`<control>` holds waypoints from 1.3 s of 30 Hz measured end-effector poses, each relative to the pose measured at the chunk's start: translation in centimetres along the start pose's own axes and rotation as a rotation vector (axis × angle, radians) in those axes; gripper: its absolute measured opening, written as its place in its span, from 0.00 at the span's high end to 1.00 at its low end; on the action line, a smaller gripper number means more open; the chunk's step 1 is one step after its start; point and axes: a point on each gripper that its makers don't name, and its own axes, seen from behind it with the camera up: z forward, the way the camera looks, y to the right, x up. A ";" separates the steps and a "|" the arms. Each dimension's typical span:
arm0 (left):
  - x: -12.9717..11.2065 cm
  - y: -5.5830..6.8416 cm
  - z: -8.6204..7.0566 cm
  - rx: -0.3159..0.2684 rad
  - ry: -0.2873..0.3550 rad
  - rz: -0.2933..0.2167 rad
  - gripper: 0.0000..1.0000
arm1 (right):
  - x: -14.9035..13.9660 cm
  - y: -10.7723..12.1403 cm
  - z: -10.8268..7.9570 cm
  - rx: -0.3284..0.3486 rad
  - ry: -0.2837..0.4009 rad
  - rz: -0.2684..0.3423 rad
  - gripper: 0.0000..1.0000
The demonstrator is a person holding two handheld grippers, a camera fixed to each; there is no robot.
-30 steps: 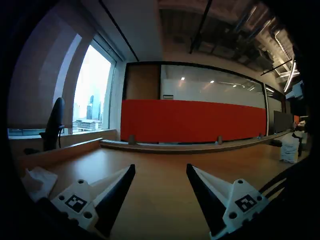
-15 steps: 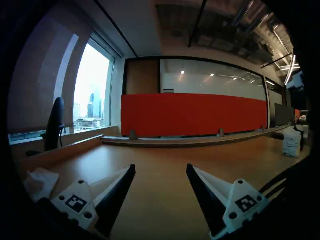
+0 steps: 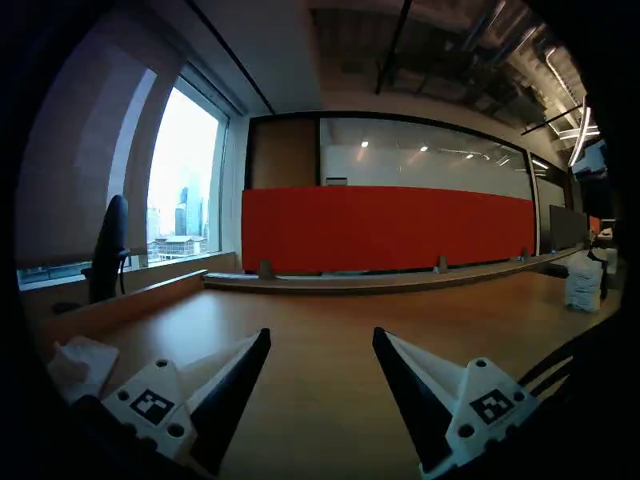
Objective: Fold towel
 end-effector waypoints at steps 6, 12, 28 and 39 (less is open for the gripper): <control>-0.2 0.0 0.1 0.000 0.001 0.001 0.05 | 0.8 1.1 -0.2 -0.020 0.042 -0.015 0.00; -0.2 -0.1 0.1 0.000 0.001 0.000 0.05 | 0.7 2.8 -0.3 -0.055 0.056 -0.023 0.00; -0.3 -0.1 0.1 0.000 0.001 0.000 0.05 | -2.0 3.2 0.7 -0.052 0.060 0.049 0.00; -0.3 -0.1 0.1 0.000 0.001 -0.001 0.05 | -7.3 3.9 1.5 -0.081 0.057 0.091 0.00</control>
